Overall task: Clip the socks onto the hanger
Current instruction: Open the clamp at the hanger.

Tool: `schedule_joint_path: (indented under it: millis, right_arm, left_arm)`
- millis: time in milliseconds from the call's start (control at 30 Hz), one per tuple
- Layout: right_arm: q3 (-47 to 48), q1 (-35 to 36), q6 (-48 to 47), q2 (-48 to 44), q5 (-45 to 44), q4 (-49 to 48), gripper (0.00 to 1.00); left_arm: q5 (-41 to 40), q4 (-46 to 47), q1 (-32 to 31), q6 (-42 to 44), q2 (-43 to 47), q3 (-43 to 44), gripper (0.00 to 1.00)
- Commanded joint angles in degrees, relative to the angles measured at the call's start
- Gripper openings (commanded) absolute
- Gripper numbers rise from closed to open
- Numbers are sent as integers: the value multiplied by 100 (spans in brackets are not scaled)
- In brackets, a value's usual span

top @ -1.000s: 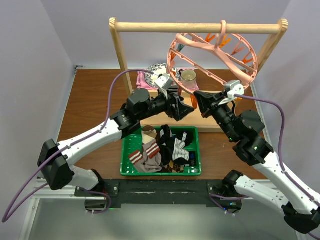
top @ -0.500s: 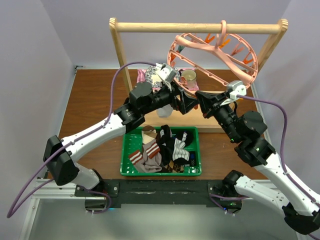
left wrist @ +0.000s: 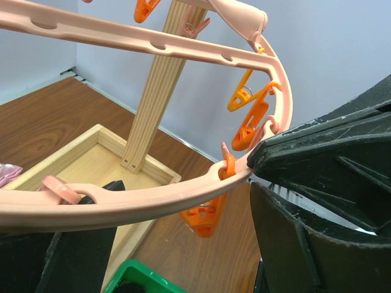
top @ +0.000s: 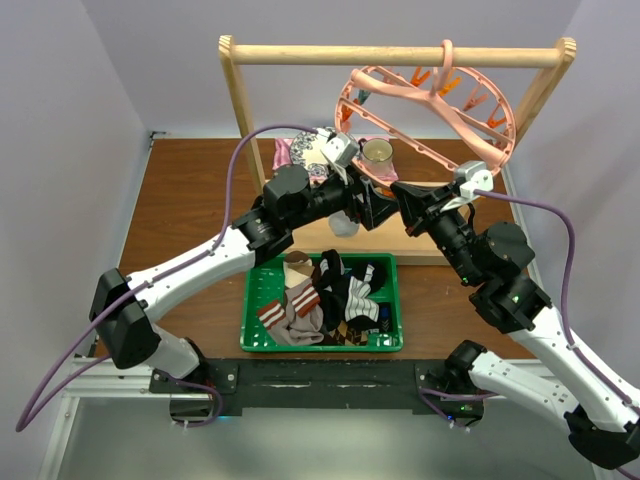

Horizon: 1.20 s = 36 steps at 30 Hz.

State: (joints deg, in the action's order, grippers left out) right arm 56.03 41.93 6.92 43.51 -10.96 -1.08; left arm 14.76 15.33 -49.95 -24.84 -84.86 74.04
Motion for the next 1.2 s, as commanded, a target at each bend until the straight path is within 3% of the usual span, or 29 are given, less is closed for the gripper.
schedule_joint_path:
  millis: [0, 233, 367, 600, 833, 933, 1100, 1167]
  right_arm:
    - [145, -27, 64, -9, -55, -33, 5]
    - [136, -27, 108, -17, 6, -24, 3]
    - [110, -27, 143, -18, 33, -41, 2]
    - [66, -27, 178, -9, 68, -50, 2]
    - [83, -27, 196, -44, 42, -59, 2]
    - [145, -27, 205, -88, 120, 2, 2]
    - [181, -27, 415, -210, 305, 258, 13]
    - [145, -36, 442, -272, 235, 196, 25]
  left_arm:
    - [35, 348, -32, 76, -13, 313, 88]
    - [-8, 365, -32, 94, -48, 330, 71]
    - [-61, 348, -32, 85, -31, 330, 49]
    - [-114, 304, -32, 32, -4, 322, 41]
    - [-149, 268, -32, 32, 31, 304, 14]
    - [-193, 216, -32, 6, 66, 295, 9]
    - [-386, 41, -32, 111, 84, 356, 0]
    - [-404, -21, -32, 146, 92, 383, 0]
